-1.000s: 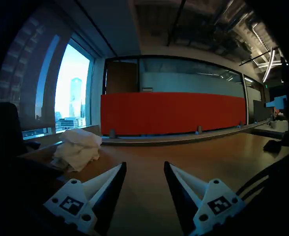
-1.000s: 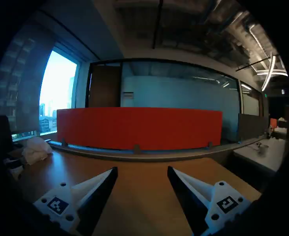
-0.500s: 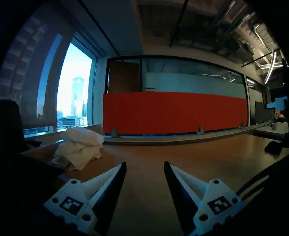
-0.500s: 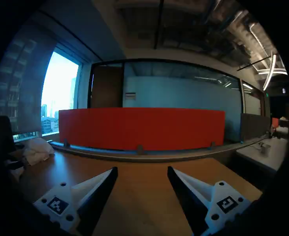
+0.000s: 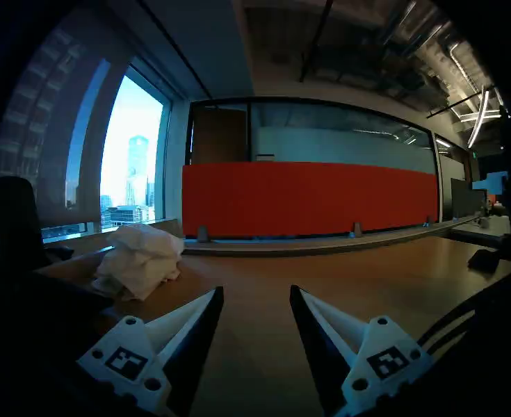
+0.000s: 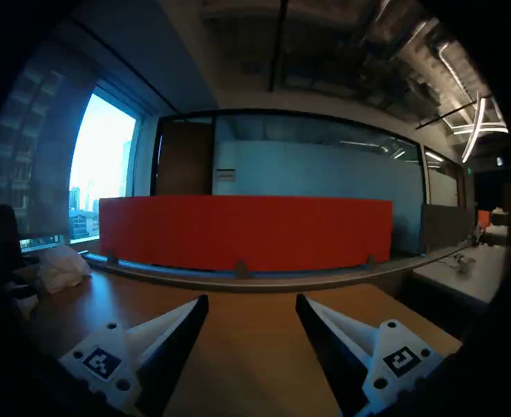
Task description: Fold towel
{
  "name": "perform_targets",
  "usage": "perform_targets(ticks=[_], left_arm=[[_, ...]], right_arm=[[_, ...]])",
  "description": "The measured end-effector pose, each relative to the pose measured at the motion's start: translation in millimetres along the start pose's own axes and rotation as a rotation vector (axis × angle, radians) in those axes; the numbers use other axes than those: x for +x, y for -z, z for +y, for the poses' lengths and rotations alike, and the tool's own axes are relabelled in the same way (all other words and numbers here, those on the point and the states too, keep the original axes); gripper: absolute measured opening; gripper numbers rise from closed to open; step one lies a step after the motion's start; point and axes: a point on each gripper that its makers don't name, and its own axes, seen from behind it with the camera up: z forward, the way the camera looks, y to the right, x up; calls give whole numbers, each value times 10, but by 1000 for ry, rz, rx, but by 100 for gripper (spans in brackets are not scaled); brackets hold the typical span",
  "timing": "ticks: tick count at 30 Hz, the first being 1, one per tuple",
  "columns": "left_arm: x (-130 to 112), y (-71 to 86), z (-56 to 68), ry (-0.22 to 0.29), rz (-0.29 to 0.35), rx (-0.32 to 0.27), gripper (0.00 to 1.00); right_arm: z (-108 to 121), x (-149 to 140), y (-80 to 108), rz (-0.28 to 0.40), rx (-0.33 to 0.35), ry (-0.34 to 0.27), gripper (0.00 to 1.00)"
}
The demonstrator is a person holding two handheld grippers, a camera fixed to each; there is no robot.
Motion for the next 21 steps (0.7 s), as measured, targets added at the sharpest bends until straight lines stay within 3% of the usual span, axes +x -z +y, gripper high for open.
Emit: perform_targets(ticks=[21], left_arm=[[-4,-4,14,0,0,0,70]], right_arm=[[233,-399,182,41,-22,-5,99]])
